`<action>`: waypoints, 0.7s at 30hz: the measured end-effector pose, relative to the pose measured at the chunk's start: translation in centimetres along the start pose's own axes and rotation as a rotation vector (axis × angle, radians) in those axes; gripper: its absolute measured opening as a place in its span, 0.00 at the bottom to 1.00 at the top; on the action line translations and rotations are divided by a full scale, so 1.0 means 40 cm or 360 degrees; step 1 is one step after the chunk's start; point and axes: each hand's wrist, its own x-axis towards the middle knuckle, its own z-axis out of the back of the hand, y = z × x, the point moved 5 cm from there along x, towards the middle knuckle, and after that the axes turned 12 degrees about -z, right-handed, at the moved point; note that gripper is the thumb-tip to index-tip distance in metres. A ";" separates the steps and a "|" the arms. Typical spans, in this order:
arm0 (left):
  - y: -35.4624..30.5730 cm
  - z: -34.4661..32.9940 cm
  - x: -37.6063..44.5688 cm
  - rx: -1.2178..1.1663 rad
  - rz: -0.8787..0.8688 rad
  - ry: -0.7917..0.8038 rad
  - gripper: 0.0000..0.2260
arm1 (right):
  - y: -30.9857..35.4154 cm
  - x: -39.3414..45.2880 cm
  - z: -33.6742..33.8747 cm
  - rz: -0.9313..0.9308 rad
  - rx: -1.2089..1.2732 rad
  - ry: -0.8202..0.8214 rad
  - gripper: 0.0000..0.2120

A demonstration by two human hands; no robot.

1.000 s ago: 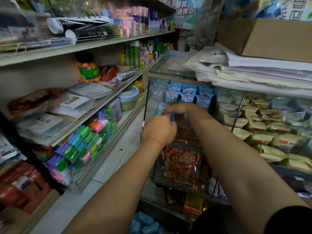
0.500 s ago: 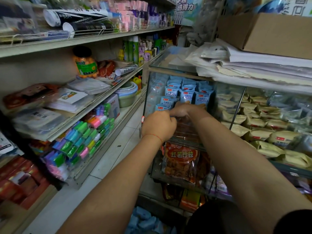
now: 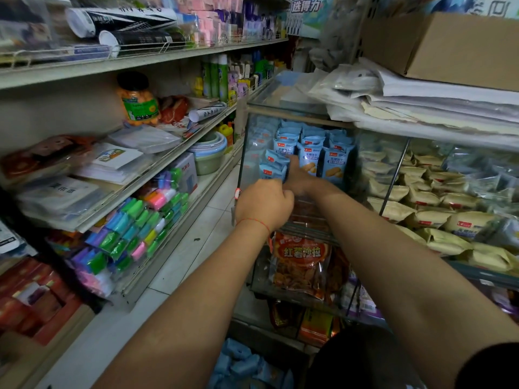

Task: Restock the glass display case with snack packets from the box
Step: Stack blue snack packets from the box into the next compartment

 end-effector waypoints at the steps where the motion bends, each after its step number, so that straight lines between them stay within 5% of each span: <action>1: 0.001 0.000 0.000 -0.0001 0.0000 -0.0008 0.12 | -0.001 -0.002 -0.005 0.0017 -0.0003 0.0031 0.44; 9: -0.005 -0.003 -0.003 -0.0003 -0.0022 -0.0013 0.13 | -0.005 0.014 0.025 -0.0125 0.0102 0.0100 0.27; 12: -0.003 -0.004 0.000 -0.0008 -0.0039 -0.0028 0.14 | -0.019 0.071 0.038 -0.0211 0.0247 0.0067 0.39; 15: -0.002 0.001 0.002 -0.0007 -0.0038 -0.0044 0.13 | 0.001 0.036 0.026 -0.0273 0.0213 -0.0018 0.30; 19: -0.002 0.001 0.004 0.0014 -0.0038 -0.0064 0.13 | -0.006 0.043 0.020 -0.0282 0.0242 -0.0223 0.44; 21: -0.002 -0.001 0.004 0.0032 -0.0049 -0.0067 0.13 | -0.002 0.042 0.023 -0.0260 0.0281 -0.0263 0.42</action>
